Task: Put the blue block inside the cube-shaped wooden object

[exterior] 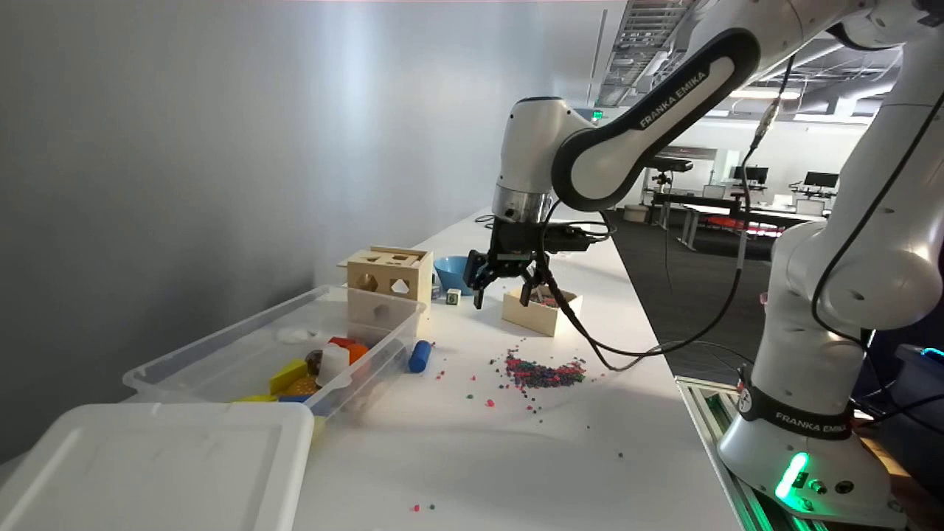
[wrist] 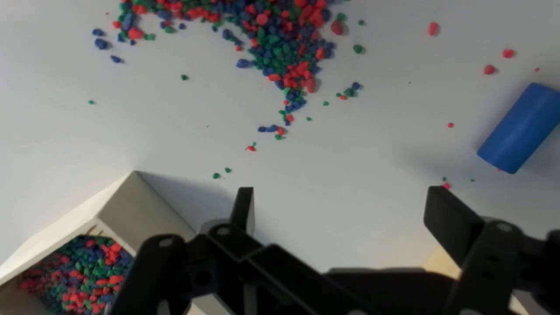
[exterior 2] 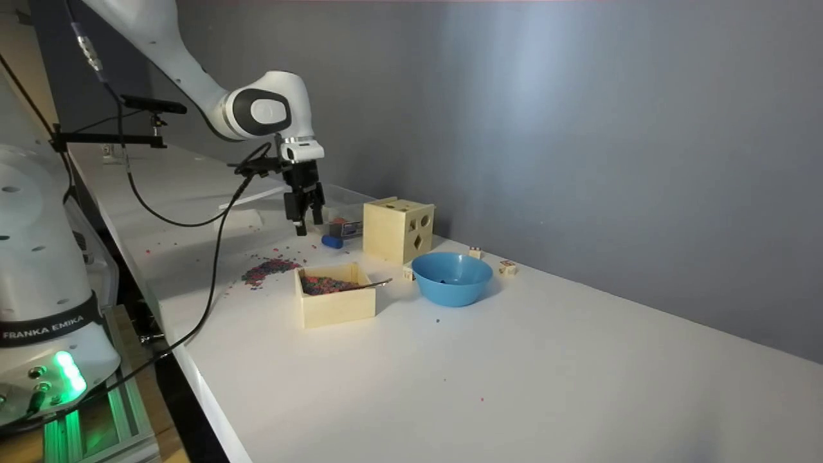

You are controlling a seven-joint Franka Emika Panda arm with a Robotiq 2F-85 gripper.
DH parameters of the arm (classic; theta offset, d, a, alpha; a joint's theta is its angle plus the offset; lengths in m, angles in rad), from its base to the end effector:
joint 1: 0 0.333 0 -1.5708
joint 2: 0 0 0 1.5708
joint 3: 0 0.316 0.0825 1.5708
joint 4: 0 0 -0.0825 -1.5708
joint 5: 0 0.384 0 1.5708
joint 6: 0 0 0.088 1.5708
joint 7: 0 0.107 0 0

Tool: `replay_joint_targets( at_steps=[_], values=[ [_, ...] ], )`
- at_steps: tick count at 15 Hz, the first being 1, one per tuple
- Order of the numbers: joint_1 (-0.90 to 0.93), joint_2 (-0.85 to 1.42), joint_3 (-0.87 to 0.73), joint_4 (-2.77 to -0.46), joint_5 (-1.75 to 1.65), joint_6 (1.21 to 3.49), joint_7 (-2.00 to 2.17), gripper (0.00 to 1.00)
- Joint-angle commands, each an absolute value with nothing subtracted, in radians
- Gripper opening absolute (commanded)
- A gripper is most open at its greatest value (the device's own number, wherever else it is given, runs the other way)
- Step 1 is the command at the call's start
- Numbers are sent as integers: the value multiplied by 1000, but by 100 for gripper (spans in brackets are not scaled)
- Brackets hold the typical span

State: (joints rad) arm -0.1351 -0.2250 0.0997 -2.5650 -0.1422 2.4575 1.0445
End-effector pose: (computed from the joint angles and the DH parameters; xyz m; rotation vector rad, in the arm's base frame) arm 0.4429 -0.0162 0.3552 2.7239 -1.4459 0.2439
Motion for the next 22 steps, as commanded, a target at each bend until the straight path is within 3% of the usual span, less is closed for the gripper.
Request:
replay_joint_targets(
  at_steps=[1,8,22],
  values=[
    [-130,-141,124,-2585,-154,2601,1289,100],
    [-84,-36,109,-2569,-186,2800,1604,100],
    [48,130,13,-2441,-211,2848,1669,100]
  ],
)
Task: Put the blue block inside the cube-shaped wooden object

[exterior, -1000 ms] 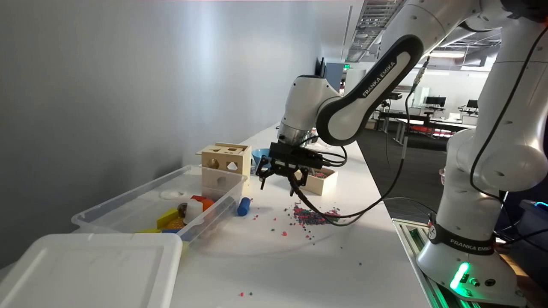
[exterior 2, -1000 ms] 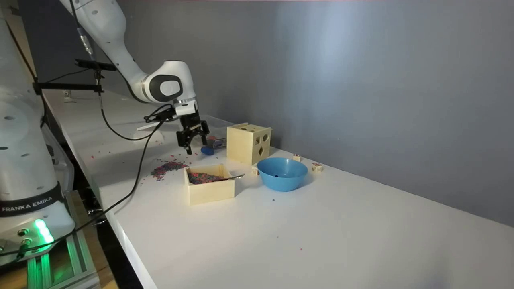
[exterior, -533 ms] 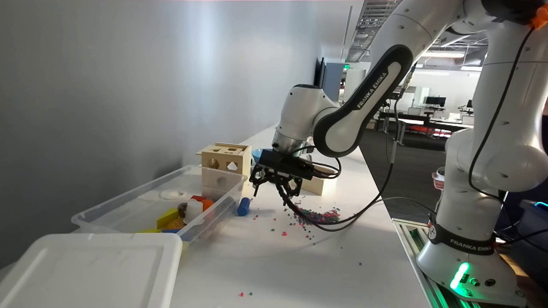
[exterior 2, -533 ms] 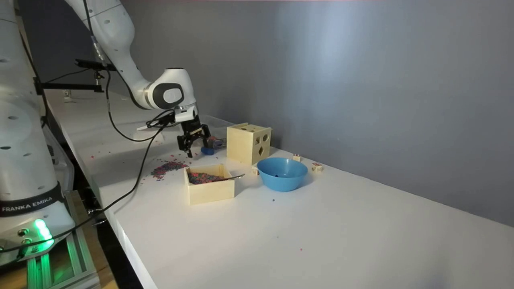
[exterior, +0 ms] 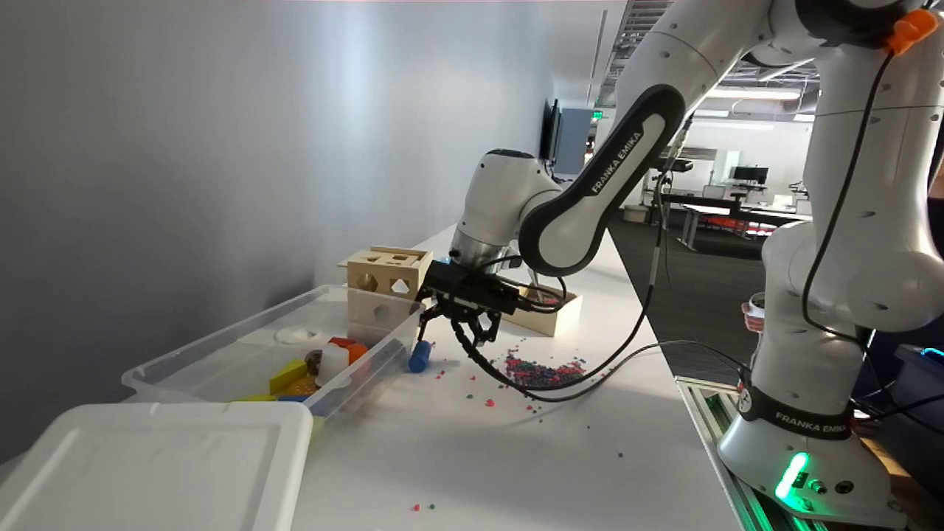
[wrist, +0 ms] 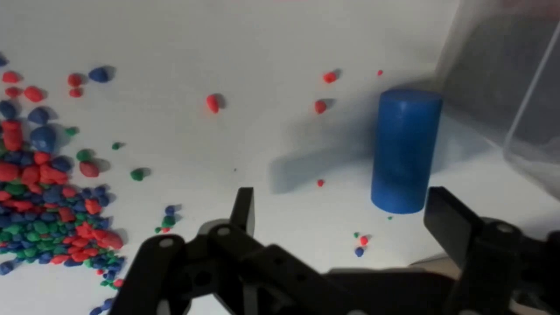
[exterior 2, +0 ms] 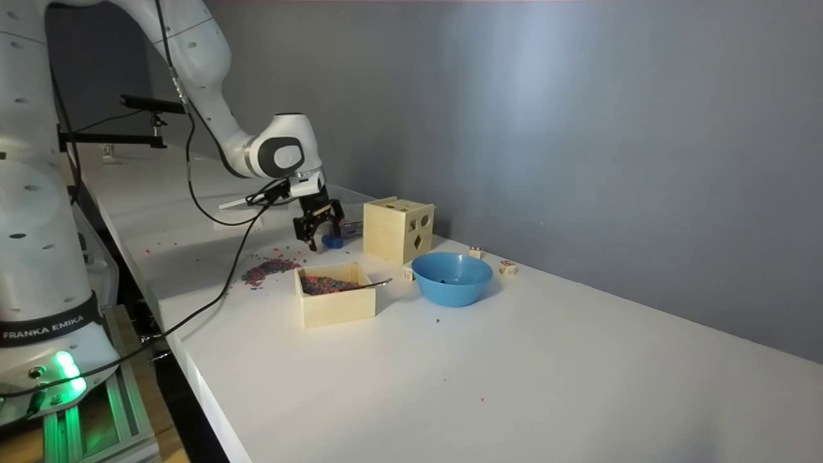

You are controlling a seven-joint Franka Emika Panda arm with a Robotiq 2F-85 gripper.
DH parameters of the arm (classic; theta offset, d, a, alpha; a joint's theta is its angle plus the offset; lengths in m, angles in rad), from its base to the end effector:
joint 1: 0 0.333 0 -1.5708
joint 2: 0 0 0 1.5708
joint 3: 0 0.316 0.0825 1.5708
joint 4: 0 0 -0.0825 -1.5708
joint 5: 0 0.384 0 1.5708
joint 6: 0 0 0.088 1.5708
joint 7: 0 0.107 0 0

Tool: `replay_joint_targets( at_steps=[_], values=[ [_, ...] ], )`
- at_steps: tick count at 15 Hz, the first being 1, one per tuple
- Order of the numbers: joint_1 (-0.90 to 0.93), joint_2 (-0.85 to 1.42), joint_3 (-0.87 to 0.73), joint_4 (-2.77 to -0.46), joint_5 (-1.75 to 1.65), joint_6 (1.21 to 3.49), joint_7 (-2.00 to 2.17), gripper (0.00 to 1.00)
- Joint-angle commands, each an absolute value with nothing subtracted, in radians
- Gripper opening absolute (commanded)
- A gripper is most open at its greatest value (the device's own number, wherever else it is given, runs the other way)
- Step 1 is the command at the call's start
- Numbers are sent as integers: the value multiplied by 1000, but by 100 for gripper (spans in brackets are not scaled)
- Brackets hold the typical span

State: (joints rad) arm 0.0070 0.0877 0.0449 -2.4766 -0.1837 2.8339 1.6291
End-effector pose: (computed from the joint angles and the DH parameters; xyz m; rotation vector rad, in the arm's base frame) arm 0.5000 0.0355 0.2837 -2.2623 1.9256 -0.3517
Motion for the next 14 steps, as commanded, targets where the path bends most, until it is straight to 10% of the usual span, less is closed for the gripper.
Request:
replay_joint_targets(
  at_steps=[1,6,14],
  values=[
    [58,140,6,-2432,-207,2847,1672,100],
    [104,179,-36,-2390,-213,2844,1702,100],
    [146,162,-77,-2387,-214,2836,1704,30]
  ],
)
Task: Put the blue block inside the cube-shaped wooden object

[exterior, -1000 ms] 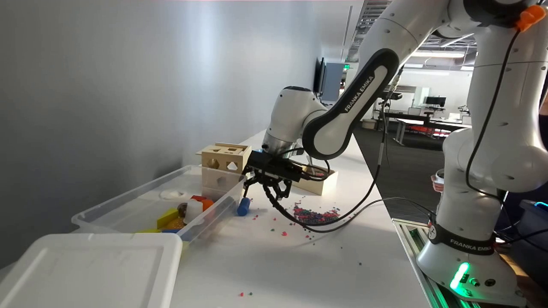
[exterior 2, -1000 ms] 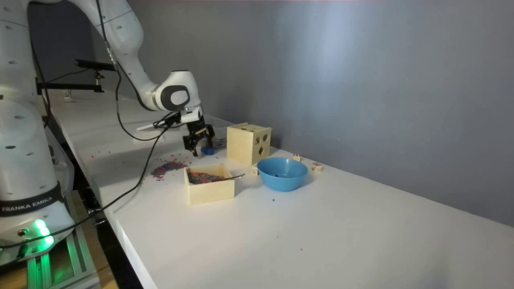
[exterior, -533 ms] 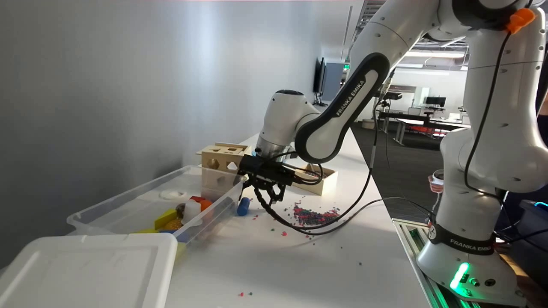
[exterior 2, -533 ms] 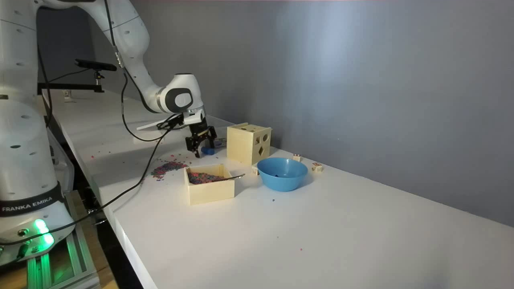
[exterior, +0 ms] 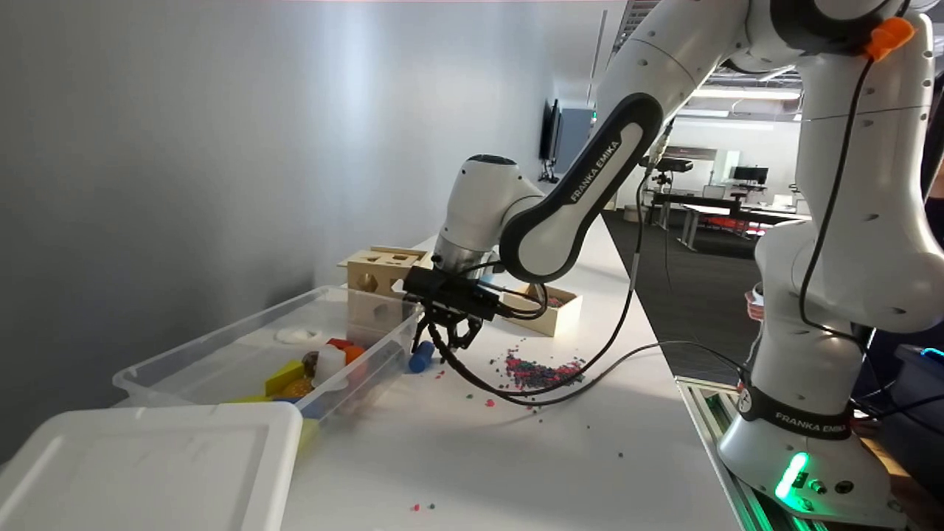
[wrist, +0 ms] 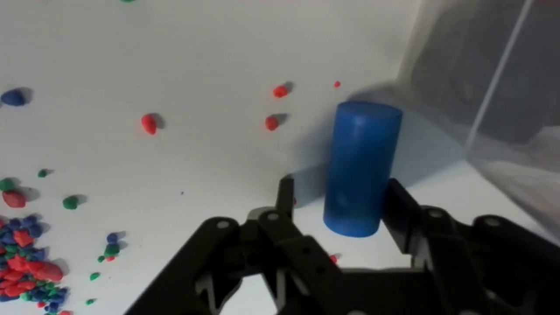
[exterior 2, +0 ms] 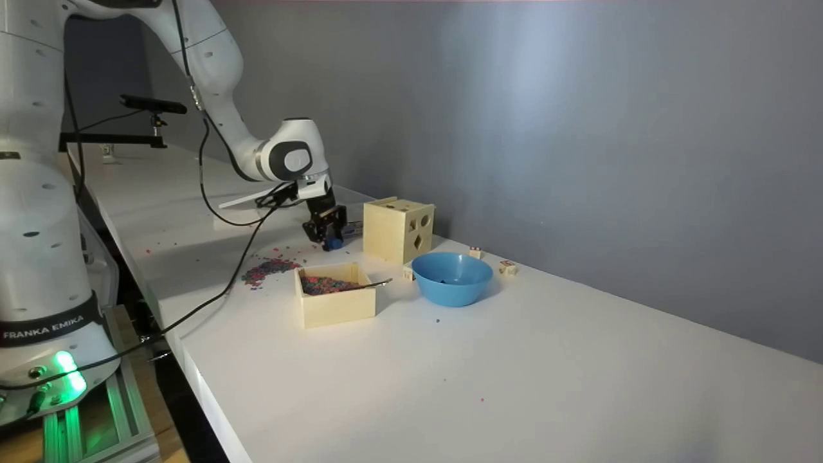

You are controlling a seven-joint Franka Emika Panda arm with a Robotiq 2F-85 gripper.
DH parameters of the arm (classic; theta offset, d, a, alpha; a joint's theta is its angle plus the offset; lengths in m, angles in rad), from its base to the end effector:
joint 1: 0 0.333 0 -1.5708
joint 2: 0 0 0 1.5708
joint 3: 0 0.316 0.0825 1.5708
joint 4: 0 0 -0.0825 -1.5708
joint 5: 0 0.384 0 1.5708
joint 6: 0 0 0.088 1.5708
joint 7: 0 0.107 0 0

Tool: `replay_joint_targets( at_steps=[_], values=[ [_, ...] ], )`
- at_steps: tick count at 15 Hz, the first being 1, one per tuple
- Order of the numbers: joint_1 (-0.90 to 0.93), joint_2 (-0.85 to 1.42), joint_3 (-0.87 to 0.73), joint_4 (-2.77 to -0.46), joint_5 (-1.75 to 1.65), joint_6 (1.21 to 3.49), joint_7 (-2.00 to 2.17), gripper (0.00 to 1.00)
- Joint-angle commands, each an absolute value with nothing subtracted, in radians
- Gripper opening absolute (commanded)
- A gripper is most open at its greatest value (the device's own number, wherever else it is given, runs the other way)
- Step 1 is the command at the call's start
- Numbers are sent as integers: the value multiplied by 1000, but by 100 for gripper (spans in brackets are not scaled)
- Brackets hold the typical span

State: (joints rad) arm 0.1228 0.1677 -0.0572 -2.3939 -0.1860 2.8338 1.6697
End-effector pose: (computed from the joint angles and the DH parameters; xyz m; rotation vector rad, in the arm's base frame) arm 0.5246 0.0439 0.2750 -2.2412 1.9506 -0.3637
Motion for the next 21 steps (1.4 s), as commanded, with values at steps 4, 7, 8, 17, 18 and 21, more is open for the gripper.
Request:
replay_joint_targets(
  at_steps=[4,7,8,17,18,21],
  values=[
    [135,69,-77,-2410,-223,2764,1659,8],
    [114,-47,-93,-2438,-391,2761,1660,8],
    [97,-87,-90,-2444,-471,2775,1685,8],
    [-140,-221,74,-2365,-1155,2885,2002,8],
    [-189,-221,119,-2344,-1233,2879,2054,8],
    [-303,-216,247,-2284,-1465,2824,2219,8]
  ],
)
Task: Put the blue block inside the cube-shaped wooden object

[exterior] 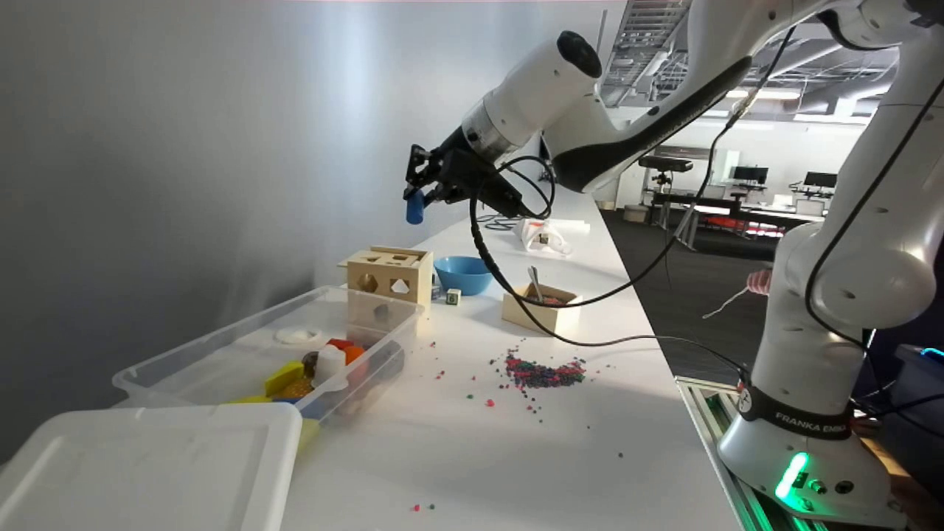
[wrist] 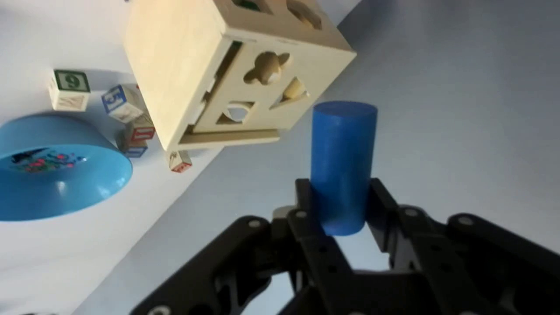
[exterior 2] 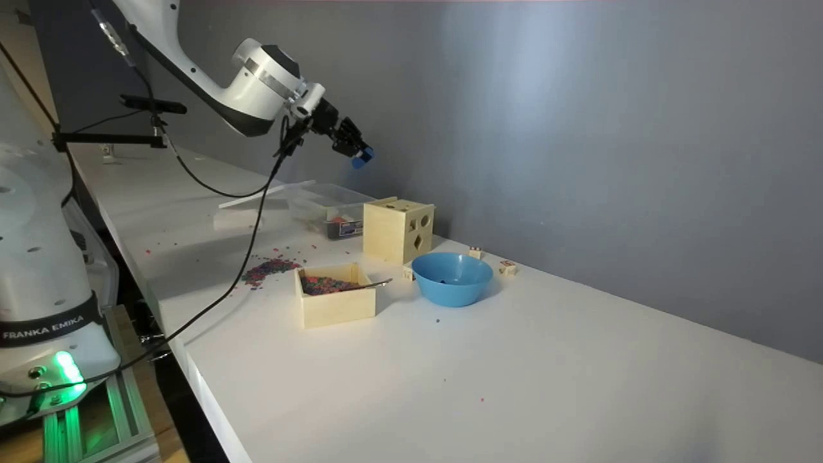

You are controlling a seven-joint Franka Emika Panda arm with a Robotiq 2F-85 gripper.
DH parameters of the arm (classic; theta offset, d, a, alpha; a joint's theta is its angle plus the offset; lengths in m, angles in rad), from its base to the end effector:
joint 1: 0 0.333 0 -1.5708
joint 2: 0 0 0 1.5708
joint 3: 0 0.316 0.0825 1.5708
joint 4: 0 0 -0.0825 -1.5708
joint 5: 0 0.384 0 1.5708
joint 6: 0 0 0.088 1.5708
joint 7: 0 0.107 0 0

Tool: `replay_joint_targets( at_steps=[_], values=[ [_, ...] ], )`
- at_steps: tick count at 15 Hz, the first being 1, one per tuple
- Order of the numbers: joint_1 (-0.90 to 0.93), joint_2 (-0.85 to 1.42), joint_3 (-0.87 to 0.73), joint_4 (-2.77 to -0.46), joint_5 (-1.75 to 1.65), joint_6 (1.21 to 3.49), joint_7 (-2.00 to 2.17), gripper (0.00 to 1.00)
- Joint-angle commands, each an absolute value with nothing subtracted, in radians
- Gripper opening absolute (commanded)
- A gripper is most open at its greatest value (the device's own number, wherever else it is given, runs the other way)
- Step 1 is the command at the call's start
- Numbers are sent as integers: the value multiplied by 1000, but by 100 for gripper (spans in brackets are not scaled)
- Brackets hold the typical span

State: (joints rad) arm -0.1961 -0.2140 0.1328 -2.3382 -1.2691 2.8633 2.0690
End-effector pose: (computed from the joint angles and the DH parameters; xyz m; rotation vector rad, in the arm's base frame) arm 0.5032 0.0234 0.4724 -2.3823 1.2977 -1.4172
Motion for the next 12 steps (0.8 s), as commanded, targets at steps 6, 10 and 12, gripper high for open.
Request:
replay_joint_targets(
  at_steps=[6,10,12],
  values=[
    [-353,-99,382,-2291,-1923,2493,2540,8],
    [-201,-71,238,-2317,-1864,2446,2476,33],
    [-185,-46,224,-2313,-1886,2421,2492,8]
  ],
)
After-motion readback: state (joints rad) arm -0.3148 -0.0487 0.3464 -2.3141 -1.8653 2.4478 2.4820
